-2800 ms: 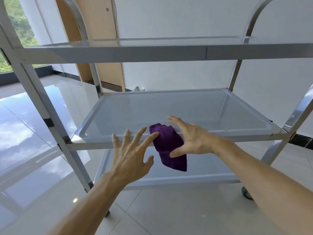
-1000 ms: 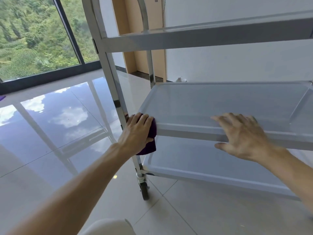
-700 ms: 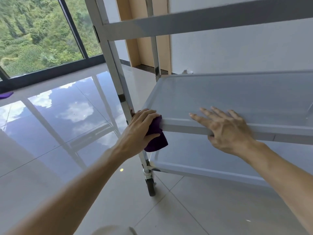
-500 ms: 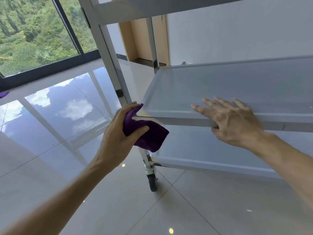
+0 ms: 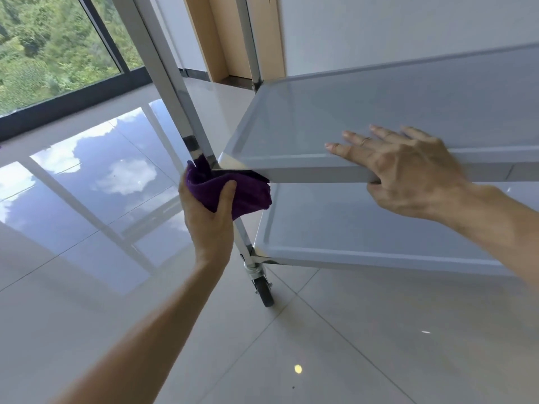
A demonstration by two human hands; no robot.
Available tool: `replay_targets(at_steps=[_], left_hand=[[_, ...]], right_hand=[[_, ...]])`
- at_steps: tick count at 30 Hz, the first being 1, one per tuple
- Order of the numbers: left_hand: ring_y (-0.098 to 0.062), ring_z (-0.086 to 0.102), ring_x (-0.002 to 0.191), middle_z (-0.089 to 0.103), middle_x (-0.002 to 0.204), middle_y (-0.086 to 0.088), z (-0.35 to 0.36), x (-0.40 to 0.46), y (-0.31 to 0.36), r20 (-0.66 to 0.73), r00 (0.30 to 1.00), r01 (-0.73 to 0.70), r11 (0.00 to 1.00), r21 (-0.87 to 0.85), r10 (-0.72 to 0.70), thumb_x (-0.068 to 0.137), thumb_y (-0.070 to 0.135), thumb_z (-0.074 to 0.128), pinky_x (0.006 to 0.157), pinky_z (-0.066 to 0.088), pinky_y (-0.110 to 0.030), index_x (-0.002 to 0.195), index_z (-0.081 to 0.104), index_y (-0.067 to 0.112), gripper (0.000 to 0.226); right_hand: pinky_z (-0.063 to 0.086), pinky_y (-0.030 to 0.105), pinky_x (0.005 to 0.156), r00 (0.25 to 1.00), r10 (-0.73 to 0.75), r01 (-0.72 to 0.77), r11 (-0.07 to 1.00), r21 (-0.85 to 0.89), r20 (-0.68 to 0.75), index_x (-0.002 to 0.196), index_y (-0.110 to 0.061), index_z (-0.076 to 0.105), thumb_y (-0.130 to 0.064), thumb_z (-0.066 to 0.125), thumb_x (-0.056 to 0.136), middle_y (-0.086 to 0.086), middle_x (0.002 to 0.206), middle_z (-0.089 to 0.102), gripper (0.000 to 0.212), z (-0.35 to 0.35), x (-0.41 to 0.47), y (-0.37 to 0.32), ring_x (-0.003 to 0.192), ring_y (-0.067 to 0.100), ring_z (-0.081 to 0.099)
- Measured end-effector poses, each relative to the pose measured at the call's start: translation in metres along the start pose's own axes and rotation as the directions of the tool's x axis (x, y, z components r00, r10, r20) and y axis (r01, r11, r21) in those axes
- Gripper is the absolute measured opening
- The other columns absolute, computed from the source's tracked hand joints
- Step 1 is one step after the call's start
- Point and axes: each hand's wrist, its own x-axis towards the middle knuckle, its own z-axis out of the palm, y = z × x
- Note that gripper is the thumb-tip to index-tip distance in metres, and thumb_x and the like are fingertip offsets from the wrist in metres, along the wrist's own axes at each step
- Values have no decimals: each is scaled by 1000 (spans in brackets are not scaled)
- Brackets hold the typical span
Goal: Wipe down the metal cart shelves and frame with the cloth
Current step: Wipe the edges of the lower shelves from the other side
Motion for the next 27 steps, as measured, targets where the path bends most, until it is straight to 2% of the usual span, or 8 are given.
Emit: replay_targets(at_steps=[6,10,12,15,18,22,24,27], left_hand=[[-5,60,101,61,109,12,9,-26,-65,53,979,195,978,81,-199,82,33,77,73,53,-13,127,43,39,56],[-16,62,102,61,105,9,6,-46,-100,120,923,348,925,156,-367,84,31,76,80,57,-30,118,45,36,46],[-19,62,103,61,103,9,4,-49,-105,126,907,379,910,170,-401,85,32,75,76,55,-27,119,47,32,44],[-16,62,101,61,106,5,9,-48,-92,51,929,360,926,110,-367,84,31,76,74,59,-28,117,51,31,42],[-4,62,97,60,112,4,17,-32,-63,-66,970,233,971,-46,-236,82,32,77,72,59,-29,127,50,27,52],[0,61,100,61,116,12,19,-2,-36,-120,989,82,994,-76,-91,80,42,75,80,56,-23,135,45,28,64],[0,60,100,60,115,13,19,-2,-39,-97,991,90,995,-33,-93,79,44,75,80,56,-22,135,43,30,66],[-12,61,104,59,115,5,17,-18,-66,-25,973,231,973,26,-230,80,39,77,85,59,-36,128,45,29,58]], right_hand=[[30,46,115,999,-8,8,1000,6,-38,152,-50,18,-21,55,87,-14,161,28,81,2,-3,1,146,21,34],[32,46,112,998,-6,7,1000,15,-59,151,-50,23,-19,56,85,-13,159,31,80,4,-3,1,144,23,38],[33,45,111,997,-2,4,1000,23,-77,151,-50,25,-18,56,85,-14,158,33,79,5,-5,0,143,24,39],[31,46,113,997,3,0,999,42,-75,151,-51,23,-18,56,87,-15,159,31,79,5,-5,0,145,23,37],[31,46,113,997,-2,4,999,34,-74,151,-51,21,-19,56,87,-14,160,30,80,5,-6,1,145,23,36],[33,47,110,996,-7,9,1000,24,-91,151,-49,24,-19,57,86,-12,159,33,78,5,-4,-1,143,26,39],[35,47,108,995,-9,10,1000,14,-99,151,-48,26,-18,57,86,-11,159,34,77,5,-2,-2,142,27,41],[36,48,107,995,0,1,1000,17,-96,150,-48,27,-16,55,86,-11,158,35,77,7,-1,-4,142,27,41]])
